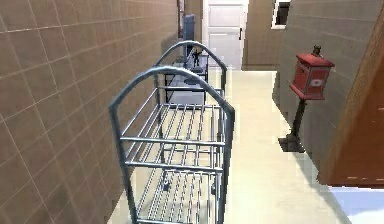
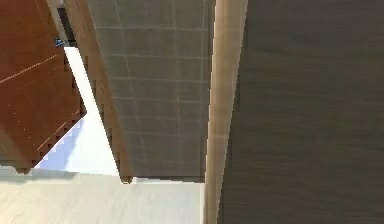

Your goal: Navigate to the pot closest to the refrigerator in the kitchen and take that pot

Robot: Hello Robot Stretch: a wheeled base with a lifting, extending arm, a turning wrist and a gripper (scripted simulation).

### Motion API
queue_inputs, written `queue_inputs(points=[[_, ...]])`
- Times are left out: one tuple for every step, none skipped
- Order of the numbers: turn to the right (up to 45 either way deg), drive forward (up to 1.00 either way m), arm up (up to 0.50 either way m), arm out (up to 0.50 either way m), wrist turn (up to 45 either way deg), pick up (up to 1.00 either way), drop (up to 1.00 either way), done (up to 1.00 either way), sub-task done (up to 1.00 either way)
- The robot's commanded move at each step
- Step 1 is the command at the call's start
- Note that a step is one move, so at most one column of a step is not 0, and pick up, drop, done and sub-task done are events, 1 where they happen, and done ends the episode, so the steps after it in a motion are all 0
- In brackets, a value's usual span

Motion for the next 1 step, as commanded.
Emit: queue_inputs(points=[[45.0,0.00,0.00,0.00,0.0,0.00,0.00,0.00,0.00]])
